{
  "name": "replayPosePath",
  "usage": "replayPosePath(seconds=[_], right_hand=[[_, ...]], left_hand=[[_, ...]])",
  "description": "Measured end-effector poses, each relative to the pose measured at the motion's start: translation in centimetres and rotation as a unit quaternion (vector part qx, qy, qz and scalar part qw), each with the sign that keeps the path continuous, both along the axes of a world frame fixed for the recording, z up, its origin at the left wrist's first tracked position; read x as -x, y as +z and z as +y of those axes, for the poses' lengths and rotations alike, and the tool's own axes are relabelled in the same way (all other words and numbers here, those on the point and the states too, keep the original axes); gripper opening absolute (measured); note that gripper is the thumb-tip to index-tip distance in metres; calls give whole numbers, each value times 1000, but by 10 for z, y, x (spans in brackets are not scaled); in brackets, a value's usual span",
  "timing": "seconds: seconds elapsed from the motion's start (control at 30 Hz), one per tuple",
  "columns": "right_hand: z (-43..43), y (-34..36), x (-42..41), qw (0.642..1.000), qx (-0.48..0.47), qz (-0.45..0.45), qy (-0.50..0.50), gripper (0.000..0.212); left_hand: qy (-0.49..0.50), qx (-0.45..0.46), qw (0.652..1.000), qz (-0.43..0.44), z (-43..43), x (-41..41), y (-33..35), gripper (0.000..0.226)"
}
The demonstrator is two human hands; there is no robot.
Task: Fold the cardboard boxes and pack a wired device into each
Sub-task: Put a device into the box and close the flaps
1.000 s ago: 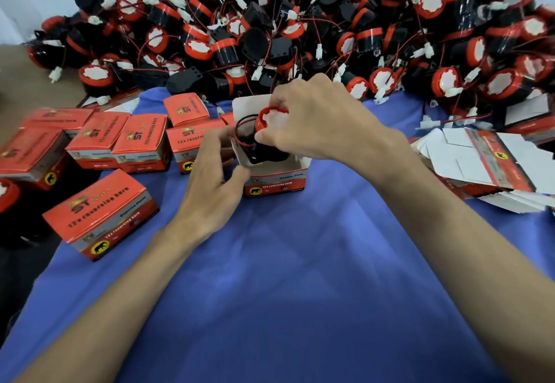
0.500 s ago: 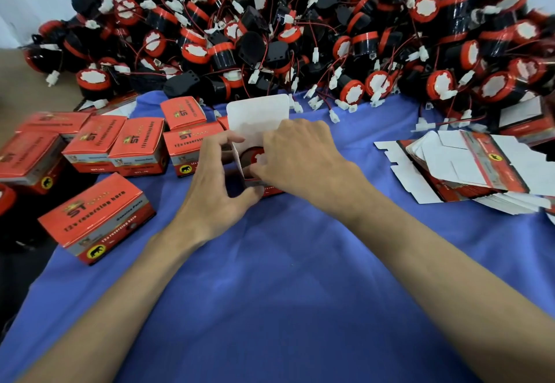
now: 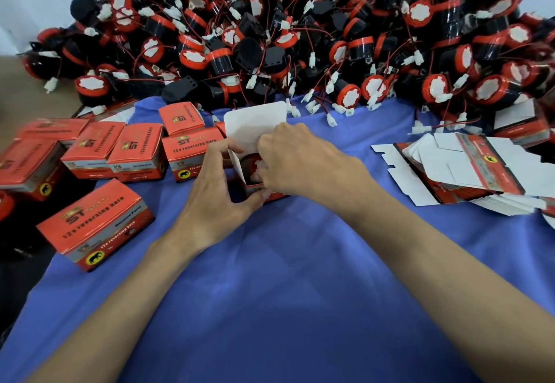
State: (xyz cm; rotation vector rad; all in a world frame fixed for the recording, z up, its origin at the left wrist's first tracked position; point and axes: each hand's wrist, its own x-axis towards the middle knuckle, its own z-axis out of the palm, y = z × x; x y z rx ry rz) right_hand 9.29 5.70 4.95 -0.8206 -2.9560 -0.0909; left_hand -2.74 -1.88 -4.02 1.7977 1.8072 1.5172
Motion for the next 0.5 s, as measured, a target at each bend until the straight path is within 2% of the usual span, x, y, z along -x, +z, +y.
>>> replayPosePath(seconds=[0.1,0.17,0.2,0.23,0.3,0.33,0.4,0.5], right_hand=[[-5,-4,6,999,26,-19,0,33],[-7,-4,9,997,56,-43,2,11],[-9,-2,9,996,70,-61,1,10],[-11,0,8,995,73,-61,0,15],[-12,7,1,998,47,-37,-21,3],[-11,9,-3,999,19,-23,-42,16],[-9,17,-11,998,-10,-10,-61,23],[-1,24,-14,999,15,-13,-46,31]], left_hand=[[-9,0,1000,-13,-1,-2,1,62],[-8,0,1000,-16,-1,-2,2,62],[-6,0,1000,-16,-1,-2,1,63],[-4,0,1000,-17,-1,-1,1,63],[-3,4,1000,-17,-1,0,-1,66],[-2,7,1000,-12,0,1,-2,68],[5,12,1000,2,0,1,-3,67],[7,11,1000,1,0,1,-2,66]])
